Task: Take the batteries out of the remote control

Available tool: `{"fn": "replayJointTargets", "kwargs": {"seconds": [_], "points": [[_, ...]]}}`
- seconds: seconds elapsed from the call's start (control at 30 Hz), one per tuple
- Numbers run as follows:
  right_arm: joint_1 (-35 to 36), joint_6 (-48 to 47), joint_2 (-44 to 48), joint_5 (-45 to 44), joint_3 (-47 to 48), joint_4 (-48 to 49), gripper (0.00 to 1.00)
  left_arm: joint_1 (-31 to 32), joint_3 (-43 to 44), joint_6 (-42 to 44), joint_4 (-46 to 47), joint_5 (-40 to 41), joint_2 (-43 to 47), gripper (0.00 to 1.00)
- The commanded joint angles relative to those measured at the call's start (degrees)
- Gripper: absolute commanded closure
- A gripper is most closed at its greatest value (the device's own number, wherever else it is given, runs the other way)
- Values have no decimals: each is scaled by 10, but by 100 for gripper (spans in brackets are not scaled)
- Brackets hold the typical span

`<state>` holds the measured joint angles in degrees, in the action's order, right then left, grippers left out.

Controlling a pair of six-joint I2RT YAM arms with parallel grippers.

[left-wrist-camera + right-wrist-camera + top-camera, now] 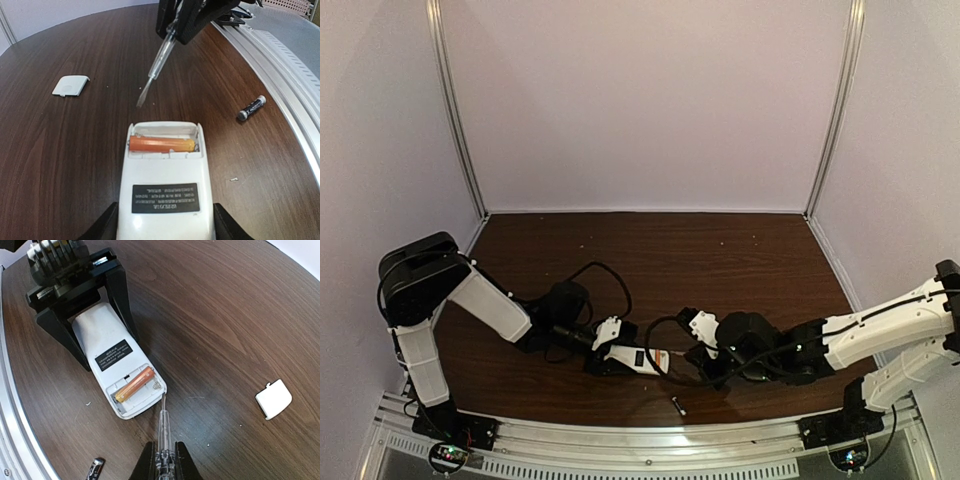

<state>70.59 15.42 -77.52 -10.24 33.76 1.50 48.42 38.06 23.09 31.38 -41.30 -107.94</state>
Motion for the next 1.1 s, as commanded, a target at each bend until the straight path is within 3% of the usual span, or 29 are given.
{"fn": "replayJointTargets", "kwargs": {"seconds": [0.0,1.07], "points": [[-2,8,25,-24,8,-11,100,1,10,8,23,-11,-6,100],[-1,0,-75,59,19,94,100,1,12,10,16,-19,-3,100]]}}
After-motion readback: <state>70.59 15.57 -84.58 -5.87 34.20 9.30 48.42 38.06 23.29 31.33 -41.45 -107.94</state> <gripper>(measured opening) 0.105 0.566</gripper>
